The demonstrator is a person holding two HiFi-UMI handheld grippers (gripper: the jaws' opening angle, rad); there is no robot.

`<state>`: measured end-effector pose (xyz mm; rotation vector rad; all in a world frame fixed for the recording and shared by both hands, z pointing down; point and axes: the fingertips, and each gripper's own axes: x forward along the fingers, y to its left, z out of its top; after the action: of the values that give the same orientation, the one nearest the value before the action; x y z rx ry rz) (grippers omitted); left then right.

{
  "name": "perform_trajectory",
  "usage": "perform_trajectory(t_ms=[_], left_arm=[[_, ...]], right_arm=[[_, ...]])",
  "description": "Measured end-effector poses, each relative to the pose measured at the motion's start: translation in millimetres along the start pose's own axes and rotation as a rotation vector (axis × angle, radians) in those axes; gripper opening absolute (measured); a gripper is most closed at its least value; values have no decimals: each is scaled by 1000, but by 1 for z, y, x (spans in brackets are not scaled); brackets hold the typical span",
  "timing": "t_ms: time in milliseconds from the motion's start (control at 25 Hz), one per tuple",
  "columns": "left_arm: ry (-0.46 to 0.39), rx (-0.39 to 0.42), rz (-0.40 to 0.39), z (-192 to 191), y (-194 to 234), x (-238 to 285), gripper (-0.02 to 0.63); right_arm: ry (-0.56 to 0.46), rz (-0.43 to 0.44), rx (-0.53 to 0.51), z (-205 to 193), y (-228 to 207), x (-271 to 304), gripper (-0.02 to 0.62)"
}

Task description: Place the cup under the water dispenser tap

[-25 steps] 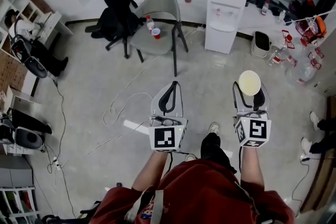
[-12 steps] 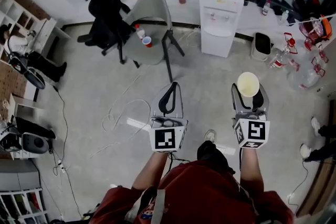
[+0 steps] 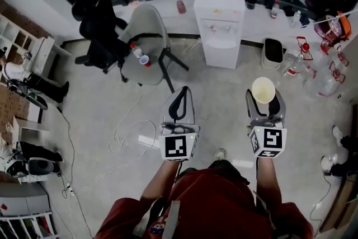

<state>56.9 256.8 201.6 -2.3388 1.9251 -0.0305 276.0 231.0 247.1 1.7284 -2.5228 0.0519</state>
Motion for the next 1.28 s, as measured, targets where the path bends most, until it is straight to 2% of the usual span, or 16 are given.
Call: perform_trajectory(t_ms=[200,440,720,1280], left_arm=[[-9,0,-27,7,-10,33,5],[-18,-3,-41,-4,-2,64,5],[-20,-30,-78,-29,37,115,5],[22,-71,-135,-81,148,221,5]], right_arm=[[-9,-19,-5,5,-22,18,296],[5,-30,-11,-2,-30,44,296],[34,-50,-54,-10,-17,103,296],[123,-72,-86,-25,42,250,296]])
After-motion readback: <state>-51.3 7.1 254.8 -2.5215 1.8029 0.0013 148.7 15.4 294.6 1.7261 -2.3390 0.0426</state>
